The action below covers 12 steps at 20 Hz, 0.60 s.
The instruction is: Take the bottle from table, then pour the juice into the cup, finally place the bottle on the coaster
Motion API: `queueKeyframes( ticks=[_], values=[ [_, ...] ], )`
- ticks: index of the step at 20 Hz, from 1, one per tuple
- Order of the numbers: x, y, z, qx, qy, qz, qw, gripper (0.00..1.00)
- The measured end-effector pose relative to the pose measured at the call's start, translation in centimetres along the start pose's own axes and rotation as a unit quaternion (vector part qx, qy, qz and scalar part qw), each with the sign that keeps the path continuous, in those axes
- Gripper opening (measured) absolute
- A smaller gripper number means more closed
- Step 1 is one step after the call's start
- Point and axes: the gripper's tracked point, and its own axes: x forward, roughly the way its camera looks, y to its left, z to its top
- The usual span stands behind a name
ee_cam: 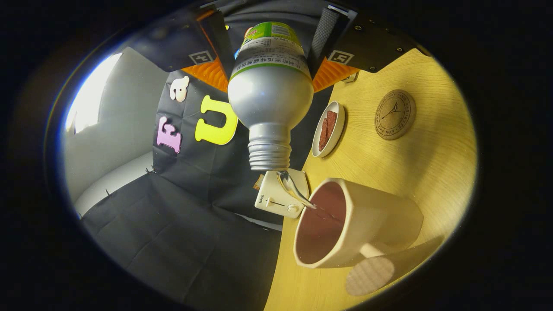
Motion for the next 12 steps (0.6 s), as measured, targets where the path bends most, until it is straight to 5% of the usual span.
queueKeyframes(
  ticks=[12],
  values=[
    [-0.14,0.15,-0.36,-0.02,0.0,0.002,1.0,0.81]
  ],
)
